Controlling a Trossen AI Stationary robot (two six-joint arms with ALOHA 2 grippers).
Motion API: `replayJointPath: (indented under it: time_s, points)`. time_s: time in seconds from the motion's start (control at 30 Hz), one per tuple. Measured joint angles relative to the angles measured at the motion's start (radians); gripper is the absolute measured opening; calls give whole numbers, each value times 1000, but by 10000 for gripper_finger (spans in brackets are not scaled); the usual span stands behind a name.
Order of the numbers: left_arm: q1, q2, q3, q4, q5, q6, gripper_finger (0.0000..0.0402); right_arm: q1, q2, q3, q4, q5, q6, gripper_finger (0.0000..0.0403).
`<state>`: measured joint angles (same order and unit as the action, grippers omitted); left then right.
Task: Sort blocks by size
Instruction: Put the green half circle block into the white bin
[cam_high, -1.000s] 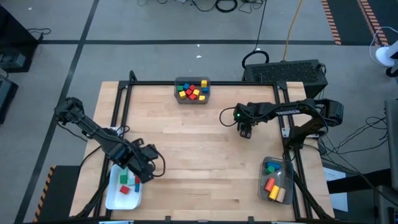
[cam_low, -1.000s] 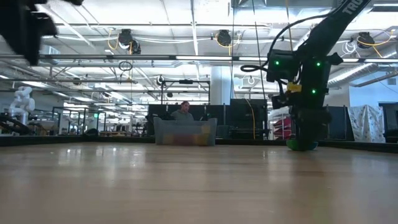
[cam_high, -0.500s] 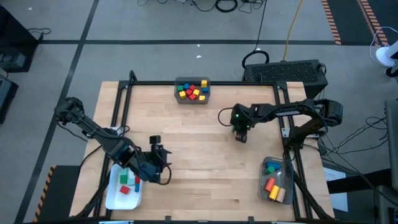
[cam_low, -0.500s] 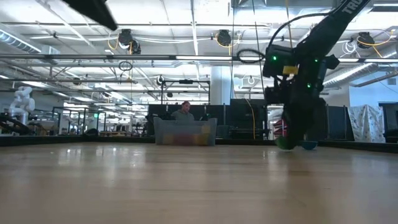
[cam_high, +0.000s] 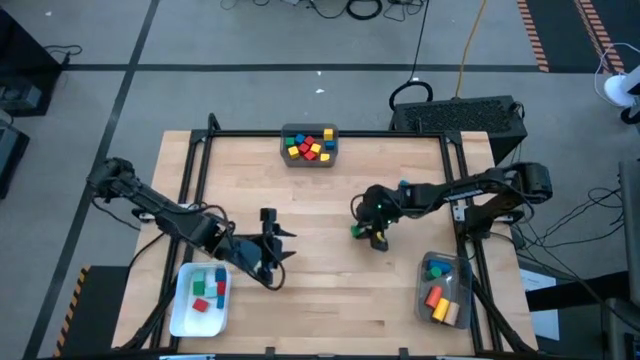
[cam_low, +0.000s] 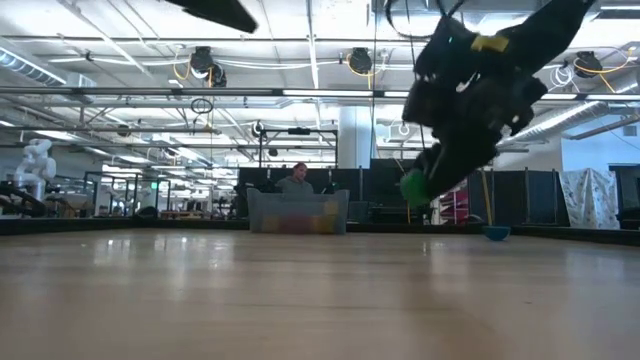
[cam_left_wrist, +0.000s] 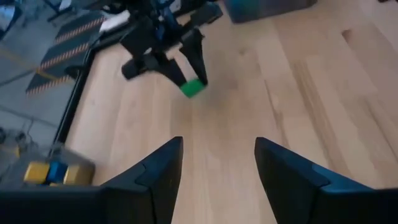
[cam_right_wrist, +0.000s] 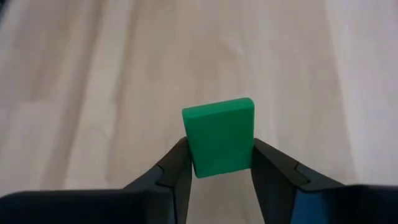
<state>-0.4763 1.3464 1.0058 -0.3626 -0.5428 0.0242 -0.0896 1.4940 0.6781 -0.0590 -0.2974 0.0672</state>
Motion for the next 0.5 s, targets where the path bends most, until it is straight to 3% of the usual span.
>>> replayJointPath:
  time_s: [0.23, 0.5]
  points:
    - [82, 111, 0, 204, 77, 183, 203, 78, 0, 1, 190, 2, 46, 128]
    - [157, 280, 11, 357, 125, 272, 203, 135, 4, 1, 218, 6, 53, 129]
